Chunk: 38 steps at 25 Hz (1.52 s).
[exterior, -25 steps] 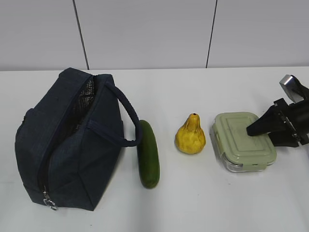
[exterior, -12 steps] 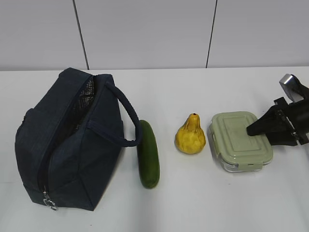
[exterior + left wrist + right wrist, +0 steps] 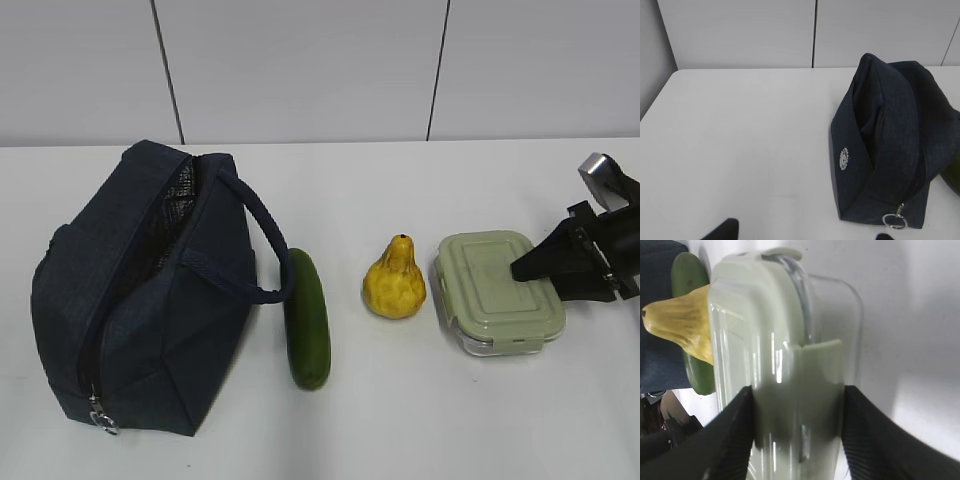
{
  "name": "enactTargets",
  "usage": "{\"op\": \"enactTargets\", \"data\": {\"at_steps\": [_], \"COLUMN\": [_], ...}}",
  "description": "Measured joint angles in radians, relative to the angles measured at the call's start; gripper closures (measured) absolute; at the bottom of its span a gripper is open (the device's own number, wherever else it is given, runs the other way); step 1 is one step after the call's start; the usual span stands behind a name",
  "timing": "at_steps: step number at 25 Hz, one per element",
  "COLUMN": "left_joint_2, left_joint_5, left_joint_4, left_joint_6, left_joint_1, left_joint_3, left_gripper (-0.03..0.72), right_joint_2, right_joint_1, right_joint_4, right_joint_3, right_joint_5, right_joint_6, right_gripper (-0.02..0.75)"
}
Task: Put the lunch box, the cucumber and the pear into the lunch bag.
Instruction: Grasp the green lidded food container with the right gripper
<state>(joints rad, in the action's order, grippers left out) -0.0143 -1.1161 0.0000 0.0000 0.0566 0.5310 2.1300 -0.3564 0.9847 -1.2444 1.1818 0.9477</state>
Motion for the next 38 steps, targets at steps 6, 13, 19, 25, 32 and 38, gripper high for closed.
{"op": "enactTargets", "data": {"at_steps": [6, 13, 19, 25, 32, 38], "left_joint_2": [0.000, 0.000, 0.000, 0.000, 0.009, 0.214], "left_joint_5": [0.000, 0.000, 0.000, 0.000, 0.000, 0.131], "left_joint_4": [0.000, 0.000, 0.000, 0.000, 0.000, -0.094], "left_joint_6": [0.000, 0.000, 0.000, 0.000, 0.000, 0.000], "left_joint_1": [0.000, 0.000, 0.000, 0.000, 0.000, 0.000], "left_joint_3": [0.000, 0.000, 0.000, 0.000, 0.000, 0.031], "left_gripper": [0.220, 0.220, 0.220, 0.234, 0.273, 0.359], "right_joint_2": [0.000, 0.000, 0.000, 0.000, 0.000, 0.000], "right_joint_1": [0.000, 0.000, -0.001, -0.001, -0.001, -0.001], "right_joint_4": [0.000, 0.000, 0.000, 0.000, 0.000, 0.000], "right_joint_3": [0.000, 0.000, 0.000, 0.000, 0.000, 0.000], "right_joint_5": [0.003, 0.003, 0.003, 0.001, 0.001, 0.001], "right_joint_6": [0.000, 0.000, 0.000, 0.000, 0.000, 0.000], "right_gripper": [0.349, 0.349, 0.349, 0.349, 0.349, 0.349]}}
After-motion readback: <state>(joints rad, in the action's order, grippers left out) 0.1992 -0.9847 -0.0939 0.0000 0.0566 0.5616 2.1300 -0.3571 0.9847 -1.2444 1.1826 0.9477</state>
